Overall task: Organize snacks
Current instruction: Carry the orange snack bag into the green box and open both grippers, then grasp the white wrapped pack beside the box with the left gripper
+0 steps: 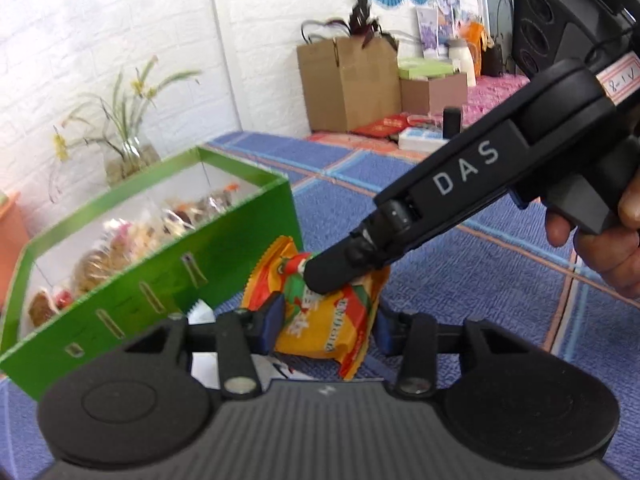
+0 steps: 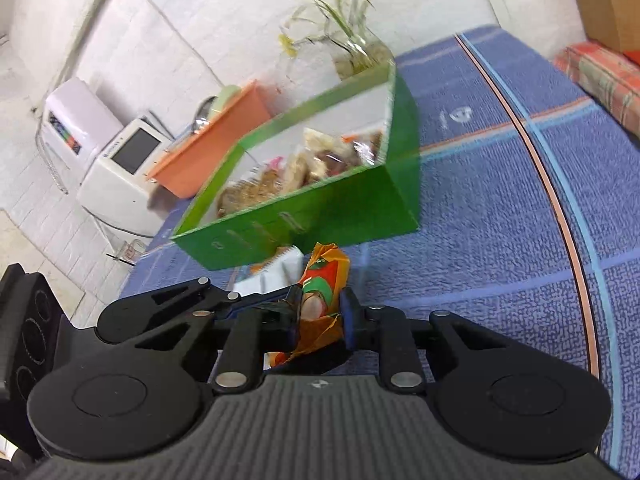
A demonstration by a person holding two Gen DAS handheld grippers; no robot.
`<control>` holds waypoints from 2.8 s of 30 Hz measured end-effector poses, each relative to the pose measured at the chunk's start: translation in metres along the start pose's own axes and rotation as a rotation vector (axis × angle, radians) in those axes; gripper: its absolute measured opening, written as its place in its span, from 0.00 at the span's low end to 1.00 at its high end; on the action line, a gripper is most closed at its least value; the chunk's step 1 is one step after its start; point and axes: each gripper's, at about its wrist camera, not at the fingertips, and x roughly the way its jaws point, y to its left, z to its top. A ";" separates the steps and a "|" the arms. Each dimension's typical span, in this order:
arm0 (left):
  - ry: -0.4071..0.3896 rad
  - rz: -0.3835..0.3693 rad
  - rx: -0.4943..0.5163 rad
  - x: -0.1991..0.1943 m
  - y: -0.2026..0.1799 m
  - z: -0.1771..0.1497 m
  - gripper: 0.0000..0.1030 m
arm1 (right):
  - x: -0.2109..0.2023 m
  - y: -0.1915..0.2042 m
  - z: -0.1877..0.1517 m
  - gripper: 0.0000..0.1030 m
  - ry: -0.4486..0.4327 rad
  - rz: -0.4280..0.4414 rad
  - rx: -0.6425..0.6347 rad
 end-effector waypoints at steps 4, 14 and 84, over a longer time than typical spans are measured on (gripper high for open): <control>-0.054 0.063 0.008 -0.028 0.002 -0.004 0.45 | -0.006 0.019 0.003 0.36 -0.029 0.053 -0.041; -0.113 0.319 -0.043 -0.054 0.044 -0.008 0.46 | 0.044 0.058 0.026 0.36 -0.091 0.254 -0.106; 0.134 0.142 -0.488 0.015 0.084 -0.029 0.89 | 0.062 0.072 -0.056 1.00 -0.056 -0.149 -0.381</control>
